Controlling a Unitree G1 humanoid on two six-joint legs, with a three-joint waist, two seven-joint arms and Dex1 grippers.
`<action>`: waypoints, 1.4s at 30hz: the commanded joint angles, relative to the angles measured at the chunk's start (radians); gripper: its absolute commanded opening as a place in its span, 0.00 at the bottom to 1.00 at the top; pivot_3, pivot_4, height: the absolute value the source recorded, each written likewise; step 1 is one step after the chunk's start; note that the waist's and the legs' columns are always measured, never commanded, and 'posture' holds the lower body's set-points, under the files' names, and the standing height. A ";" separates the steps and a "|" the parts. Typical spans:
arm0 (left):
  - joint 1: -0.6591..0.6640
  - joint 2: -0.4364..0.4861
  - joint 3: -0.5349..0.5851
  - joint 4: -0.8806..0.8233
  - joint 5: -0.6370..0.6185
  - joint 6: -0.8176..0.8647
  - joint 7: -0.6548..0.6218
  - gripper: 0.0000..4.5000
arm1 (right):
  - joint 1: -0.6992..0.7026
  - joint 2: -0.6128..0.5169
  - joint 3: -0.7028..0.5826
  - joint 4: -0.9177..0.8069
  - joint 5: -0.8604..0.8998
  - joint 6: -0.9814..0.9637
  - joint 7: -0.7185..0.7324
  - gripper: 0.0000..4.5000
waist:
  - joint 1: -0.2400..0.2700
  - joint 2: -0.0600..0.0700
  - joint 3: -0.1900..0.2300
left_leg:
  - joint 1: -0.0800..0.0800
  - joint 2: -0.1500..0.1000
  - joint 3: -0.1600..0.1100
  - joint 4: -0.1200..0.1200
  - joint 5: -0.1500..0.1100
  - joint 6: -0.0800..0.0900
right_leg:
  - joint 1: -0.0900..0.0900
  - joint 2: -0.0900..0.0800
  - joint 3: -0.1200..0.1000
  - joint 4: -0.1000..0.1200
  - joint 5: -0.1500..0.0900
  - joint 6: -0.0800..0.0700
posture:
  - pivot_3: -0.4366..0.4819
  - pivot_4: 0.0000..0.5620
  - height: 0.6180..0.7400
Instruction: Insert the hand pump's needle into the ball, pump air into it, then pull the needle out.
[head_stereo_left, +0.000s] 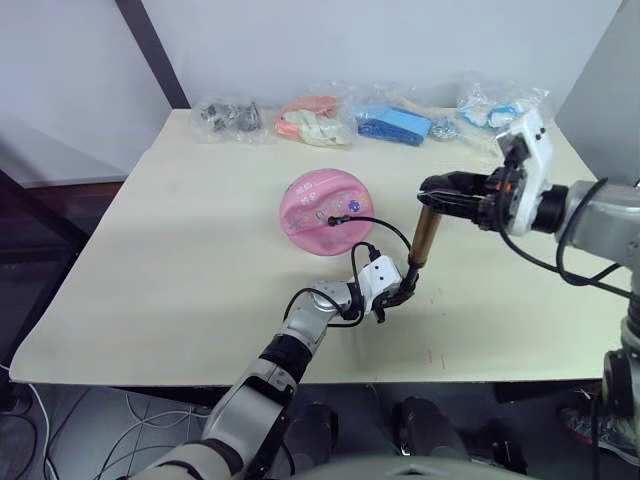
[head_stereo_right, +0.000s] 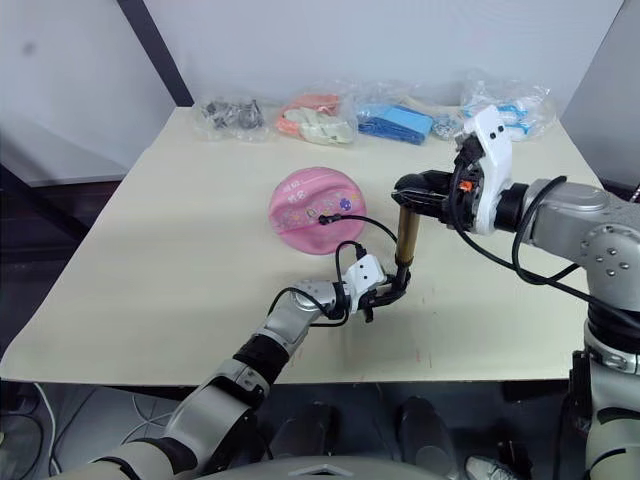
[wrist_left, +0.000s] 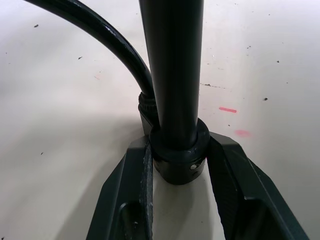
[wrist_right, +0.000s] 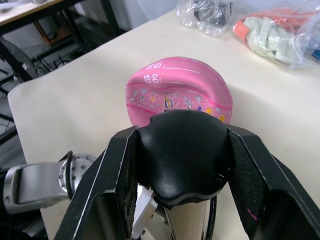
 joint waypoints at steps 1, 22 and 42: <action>0.033 0.028 -0.025 0.075 0.039 0.026 -0.006 0.24 | -0.149 -0.063 -0.112 0.017 0.035 0.008 -0.023 0.43 | -0.001 0.001 0.002 | 0.000 0.000 0.000 0.000 0.000 0.000 | 0.000 0.000 0.000 0.000 0.000 0.000 | 0.48 0.27 1.00; 0.056 0.036 -0.031 0.044 0.036 0.026 -0.009 0.24 | 0.289 0.088 0.184 -0.036 -0.129 -0.184 -0.031 0.43 | -0.002 -0.011 -0.008 | -0.010 -0.001 -0.001 0.002 0.000 0.000 | -0.011 -0.001 0.000 0.003 0.000 0.001 | 0.48 0.27 1.00; 0.071 0.046 -0.035 0.001 0.033 0.052 -0.007 0.24 | 0.256 0.123 0.137 -0.018 -0.243 -0.275 0.050 0.43 | -0.003 -0.011 -0.008 | 0.011 0.005 -0.002 -0.010 0.000 0.000 | 0.004 0.003 0.000 -0.001 -0.005 0.000 | 0.48 0.27 1.00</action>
